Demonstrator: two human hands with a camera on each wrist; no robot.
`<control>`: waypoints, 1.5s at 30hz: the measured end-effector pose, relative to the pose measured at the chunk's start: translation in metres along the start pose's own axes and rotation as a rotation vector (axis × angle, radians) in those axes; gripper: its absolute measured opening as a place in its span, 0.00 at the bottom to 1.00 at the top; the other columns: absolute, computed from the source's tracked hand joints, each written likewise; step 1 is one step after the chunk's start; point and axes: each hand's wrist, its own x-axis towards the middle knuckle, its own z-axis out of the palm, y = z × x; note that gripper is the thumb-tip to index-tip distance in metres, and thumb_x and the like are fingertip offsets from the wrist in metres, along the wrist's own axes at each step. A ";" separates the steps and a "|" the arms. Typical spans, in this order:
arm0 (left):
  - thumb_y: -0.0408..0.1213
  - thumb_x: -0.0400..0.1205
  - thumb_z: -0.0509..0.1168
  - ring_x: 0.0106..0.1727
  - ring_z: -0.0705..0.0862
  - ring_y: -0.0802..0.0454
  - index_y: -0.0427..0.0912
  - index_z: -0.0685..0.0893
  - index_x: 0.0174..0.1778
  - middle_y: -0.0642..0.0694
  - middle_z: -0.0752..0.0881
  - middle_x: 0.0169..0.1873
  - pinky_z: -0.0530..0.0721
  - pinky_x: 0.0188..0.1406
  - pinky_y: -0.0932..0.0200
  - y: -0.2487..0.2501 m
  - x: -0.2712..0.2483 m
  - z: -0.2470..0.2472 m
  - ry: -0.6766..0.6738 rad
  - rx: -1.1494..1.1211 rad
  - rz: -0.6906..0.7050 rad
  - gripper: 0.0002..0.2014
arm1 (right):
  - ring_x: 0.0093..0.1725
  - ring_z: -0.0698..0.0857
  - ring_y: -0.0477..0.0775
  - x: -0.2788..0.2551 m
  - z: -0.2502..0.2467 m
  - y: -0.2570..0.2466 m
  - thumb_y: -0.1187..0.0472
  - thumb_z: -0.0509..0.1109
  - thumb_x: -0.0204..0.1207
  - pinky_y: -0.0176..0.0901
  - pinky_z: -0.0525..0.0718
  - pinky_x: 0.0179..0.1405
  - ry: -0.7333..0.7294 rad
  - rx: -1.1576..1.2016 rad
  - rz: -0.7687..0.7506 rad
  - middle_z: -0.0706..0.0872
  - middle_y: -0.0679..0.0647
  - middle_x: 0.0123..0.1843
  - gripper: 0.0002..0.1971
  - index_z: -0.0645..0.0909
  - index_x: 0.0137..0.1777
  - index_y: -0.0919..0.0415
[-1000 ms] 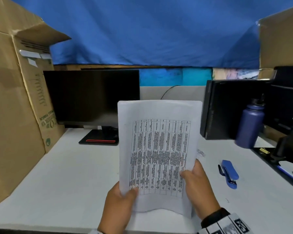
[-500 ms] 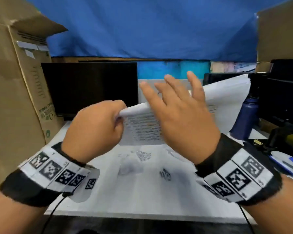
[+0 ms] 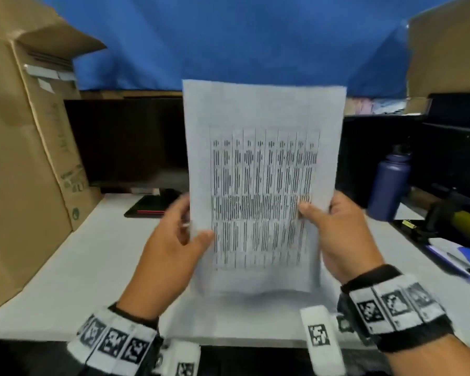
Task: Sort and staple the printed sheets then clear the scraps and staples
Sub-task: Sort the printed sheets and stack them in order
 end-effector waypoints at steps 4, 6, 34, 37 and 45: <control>0.33 0.89 0.61 0.59 0.88 0.63 0.58 0.81 0.67 0.61 0.90 0.57 0.86 0.62 0.52 -0.020 -0.005 0.023 0.035 -0.074 -0.066 0.16 | 0.53 0.92 0.44 -0.017 0.002 0.031 0.68 0.69 0.82 0.47 0.86 0.56 -0.015 0.074 0.074 0.94 0.44 0.53 0.13 0.86 0.59 0.49; 0.33 0.88 0.61 0.56 0.90 0.61 0.58 0.82 0.63 0.60 0.91 0.53 0.87 0.58 0.52 -0.038 -0.009 0.033 0.054 -0.102 -0.148 0.14 | 0.54 0.91 0.40 -0.026 0.000 0.044 0.65 0.69 0.83 0.46 0.85 0.58 -0.030 0.020 0.096 0.93 0.40 0.54 0.12 0.85 0.59 0.46; 0.31 0.89 0.58 0.47 0.89 0.64 0.55 0.82 0.57 0.58 0.91 0.48 0.82 0.46 0.59 -0.070 -0.016 0.056 0.182 -0.235 -0.217 0.13 | 0.52 0.85 0.36 -0.046 0.008 0.059 0.66 0.56 0.88 0.27 0.80 0.46 0.064 -0.112 -0.070 0.86 0.45 0.55 0.12 0.74 0.59 0.47; 0.30 0.89 0.60 0.53 0.92 0.53 0.51 0.86 0.57 0.53 0.94 0.50 0.86 0.56 0.48 -0.075 -0.012 0.051 0.171 -0.288 -0.255 0.13 | 0.54 0.87 0.47 -0.042 0.005 0.058 0.65 0.59 0.87 0.39 0.80 0.48 0.070 -0.067 -0.024 0.89 0.48 0.53 0.10 0.76 0.54 0.47; 0.34 0.88 0.63 0.37 0.80 0.58 0.44 0.81 0.38 0.67 0.84 0.26 0.74 0.41 0.55 -0.070 -0.009 0.047 0.162 -0.239 -0.197 0.12 | 0.27 0.81 0.32 -0.033 -0.004 0.057 0.67 0.64 0.86 0.23 0.75 0.31 0.051 -0.059 0.001 0.86 0.36 0.29 0.11 0.77 0.41 0.57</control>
